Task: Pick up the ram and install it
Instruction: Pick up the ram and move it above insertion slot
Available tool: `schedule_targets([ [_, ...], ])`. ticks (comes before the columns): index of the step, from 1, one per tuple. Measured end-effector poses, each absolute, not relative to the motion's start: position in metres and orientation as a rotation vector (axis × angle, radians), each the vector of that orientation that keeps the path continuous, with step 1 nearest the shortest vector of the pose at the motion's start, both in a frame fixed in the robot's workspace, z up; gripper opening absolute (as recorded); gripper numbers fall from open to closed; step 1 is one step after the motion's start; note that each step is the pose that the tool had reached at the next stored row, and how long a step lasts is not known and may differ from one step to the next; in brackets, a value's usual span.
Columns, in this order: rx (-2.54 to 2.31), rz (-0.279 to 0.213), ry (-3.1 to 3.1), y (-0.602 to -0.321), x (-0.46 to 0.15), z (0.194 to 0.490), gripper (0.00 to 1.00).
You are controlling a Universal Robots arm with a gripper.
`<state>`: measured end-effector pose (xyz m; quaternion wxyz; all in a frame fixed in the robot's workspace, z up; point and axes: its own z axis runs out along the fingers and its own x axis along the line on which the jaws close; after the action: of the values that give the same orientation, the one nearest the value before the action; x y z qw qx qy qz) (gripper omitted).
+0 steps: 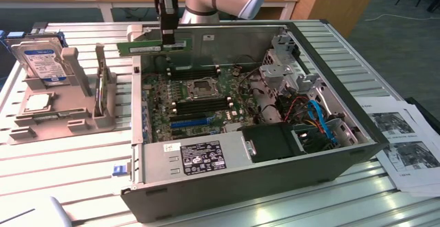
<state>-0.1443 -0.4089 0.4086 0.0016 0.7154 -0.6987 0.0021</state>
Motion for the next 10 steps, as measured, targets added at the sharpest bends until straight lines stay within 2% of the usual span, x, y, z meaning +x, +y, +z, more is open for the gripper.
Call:
schedule_targets([
  [10, 2.246, 0.007, -2.192, -0.409, -0.107, 0.409, 0.11],
])
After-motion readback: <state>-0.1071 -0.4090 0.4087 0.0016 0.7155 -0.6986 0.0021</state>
